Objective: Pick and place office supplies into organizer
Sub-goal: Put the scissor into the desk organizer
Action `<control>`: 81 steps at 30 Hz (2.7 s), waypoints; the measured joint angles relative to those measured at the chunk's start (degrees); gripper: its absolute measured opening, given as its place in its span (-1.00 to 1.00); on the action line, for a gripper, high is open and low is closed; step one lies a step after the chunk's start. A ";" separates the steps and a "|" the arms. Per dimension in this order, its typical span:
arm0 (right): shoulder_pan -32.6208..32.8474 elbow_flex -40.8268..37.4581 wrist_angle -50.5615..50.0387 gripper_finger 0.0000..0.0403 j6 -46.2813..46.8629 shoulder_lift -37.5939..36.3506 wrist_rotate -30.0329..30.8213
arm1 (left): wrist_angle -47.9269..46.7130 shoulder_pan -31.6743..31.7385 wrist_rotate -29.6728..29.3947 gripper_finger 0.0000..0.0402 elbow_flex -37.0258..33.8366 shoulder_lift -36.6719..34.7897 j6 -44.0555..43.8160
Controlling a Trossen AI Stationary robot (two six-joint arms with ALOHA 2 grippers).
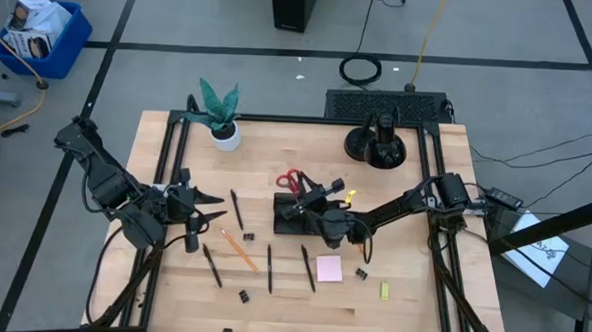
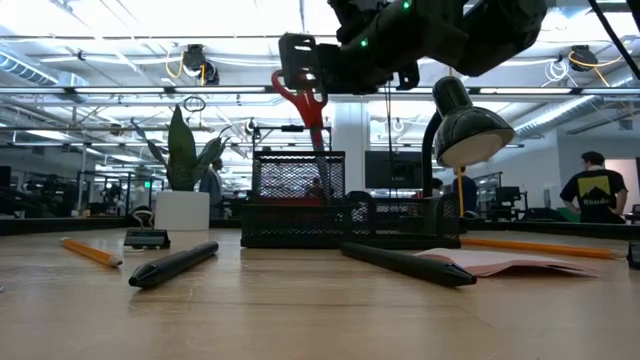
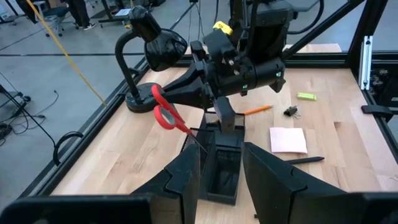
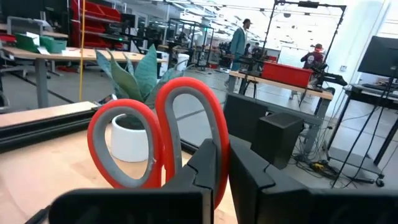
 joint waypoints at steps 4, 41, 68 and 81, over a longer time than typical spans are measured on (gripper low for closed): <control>-0.02 0.01 -1.47 -0.93 1.70 0.00 -0.04 | 0.00 0.00 0.07 -0.37 0.00 0.00 0.00; 1.00 0.01 -4.73 -0.93 7.54 4.72 3.17 | 0.01 -0.02 0.05 -0.37 0.00 0.00 -0.07; 0.99 0.05 -11.31 -0.76 16.85 4.67 3.15 | 0.01 -0.02 0.07 -0.37 0.00 0.00 -0.26; 1.03 0.01 -11.26 -0.71 16.62 4.76 2.97 | 0.00 -0.01 0.05 -0.37 0.00 0.00 -0.26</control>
